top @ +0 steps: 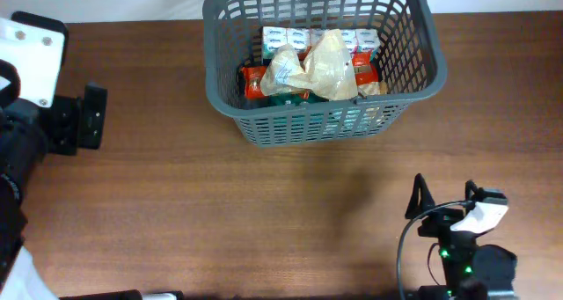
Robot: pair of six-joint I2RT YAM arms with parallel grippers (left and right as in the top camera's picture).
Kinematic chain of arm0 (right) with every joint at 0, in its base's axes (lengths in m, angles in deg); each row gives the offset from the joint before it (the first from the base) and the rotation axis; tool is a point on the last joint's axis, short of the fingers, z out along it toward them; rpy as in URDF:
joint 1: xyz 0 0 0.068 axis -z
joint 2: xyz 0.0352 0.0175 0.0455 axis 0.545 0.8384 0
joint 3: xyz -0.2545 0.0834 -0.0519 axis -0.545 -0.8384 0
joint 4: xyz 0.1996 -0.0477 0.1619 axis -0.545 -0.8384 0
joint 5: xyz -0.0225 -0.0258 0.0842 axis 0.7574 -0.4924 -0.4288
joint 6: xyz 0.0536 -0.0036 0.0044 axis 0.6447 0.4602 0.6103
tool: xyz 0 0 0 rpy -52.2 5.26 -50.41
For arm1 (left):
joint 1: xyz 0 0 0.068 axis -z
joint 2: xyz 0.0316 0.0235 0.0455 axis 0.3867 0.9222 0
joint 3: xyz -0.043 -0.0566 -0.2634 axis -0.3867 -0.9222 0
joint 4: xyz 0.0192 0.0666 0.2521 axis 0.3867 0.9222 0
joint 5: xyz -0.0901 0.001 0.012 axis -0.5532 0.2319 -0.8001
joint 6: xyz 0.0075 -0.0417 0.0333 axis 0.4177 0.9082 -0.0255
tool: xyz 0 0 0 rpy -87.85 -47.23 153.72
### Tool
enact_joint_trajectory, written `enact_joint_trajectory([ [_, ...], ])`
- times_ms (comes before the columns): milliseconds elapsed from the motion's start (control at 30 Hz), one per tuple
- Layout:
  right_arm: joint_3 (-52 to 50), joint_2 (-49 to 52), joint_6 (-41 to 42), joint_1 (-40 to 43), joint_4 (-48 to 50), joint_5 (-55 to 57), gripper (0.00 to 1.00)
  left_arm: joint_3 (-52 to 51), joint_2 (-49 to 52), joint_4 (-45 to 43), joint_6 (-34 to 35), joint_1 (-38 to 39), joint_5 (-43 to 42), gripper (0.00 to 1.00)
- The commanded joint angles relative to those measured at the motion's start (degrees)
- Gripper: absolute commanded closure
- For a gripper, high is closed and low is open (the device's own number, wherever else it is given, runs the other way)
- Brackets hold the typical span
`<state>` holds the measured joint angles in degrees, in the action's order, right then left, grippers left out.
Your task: Pack container
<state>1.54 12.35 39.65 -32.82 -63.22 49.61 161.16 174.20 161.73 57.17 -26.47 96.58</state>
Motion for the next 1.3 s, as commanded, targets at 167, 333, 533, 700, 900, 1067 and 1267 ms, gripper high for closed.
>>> enact_joint_trajectory([
  [167, -5.7, -0.7, 0.3, -0.5, 1.5, 5.6, 0.01, -0.1, 0.0, 0.0, 0.9, -0.3, -0.2, 0.01],
  [333, -6.6, -0.7, 0.3, -0.5, 1.5, 8.0, 0.01, -0.1, 0.0, 0.0, 0.9, -0.3, -0.2, 0.01],
  [533, -9.1, -0.8, 0.3, -0.5, 1.5, 8.0, 0.01, -0.1, 0.0, 0.0, 0.9, -0.3, -0.2, 0.01],
  [700, -9.5, -0.8, 0.3, -0.5, 1.5, 8.0, 0.01, -0.1, 0.0, 0.0, 0.9, -0.3, -0.2, 0.01],
  [900, -9.5, -0.8, 0.3, -0.5, 1.5, 8.0, 0.01, -0.1, 0.0, 0.0, 1.0, -0.3, -0.2, 0.01],
  [1067, -9.5, -0.8, 0.3, -0.5, 1.5, 8.0, 0.01, -0.1, 0.0, 0.0, 0.9, -0.3, -0.2, 0.01],
  [1267, -9.5, -0.8, 0.3, -0.5, 1.5, 8.0, 0.01, -0.1, 0.0, 0.0, 1.0, -0.3, -0.2, 0.01],
])
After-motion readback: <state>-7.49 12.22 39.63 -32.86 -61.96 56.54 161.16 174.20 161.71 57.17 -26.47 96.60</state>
